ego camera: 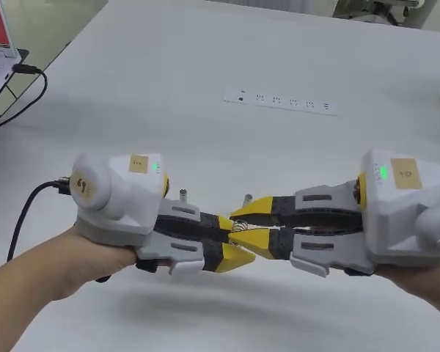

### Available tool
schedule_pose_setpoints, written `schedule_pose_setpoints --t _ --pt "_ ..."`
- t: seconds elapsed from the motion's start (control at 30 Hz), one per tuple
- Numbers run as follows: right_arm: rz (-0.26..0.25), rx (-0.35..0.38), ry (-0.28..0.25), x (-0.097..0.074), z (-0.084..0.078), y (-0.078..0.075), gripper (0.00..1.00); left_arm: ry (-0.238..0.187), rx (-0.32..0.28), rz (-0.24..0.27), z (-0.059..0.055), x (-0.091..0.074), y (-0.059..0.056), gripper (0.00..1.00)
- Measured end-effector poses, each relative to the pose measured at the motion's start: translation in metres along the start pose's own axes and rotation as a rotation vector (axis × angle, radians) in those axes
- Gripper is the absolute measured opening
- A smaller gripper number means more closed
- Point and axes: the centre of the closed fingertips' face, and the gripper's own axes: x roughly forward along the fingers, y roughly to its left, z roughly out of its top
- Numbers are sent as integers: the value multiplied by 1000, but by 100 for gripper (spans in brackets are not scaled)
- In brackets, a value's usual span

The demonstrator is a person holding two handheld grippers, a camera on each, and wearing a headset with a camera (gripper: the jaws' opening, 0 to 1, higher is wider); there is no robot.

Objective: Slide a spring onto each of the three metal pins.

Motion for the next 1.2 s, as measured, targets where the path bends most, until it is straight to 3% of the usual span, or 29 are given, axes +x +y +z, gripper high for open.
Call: schedule_pose_setpoints --t 0.33,0.5,0.77,1.2 --pt "1 -8 12 0 0 0 7 -5 3 23 2 -3 2 7" --pt "-7 -8 9 -1 3 -1 7 -2 6 46 2 -6 5 16" --pt "-27 3 11 -5 3 -8 7 25 17 108 -10 -21 13 28" --pt "-47 -3 16 -9 3 -13 7 24 21 198 -16 -40 25 48"
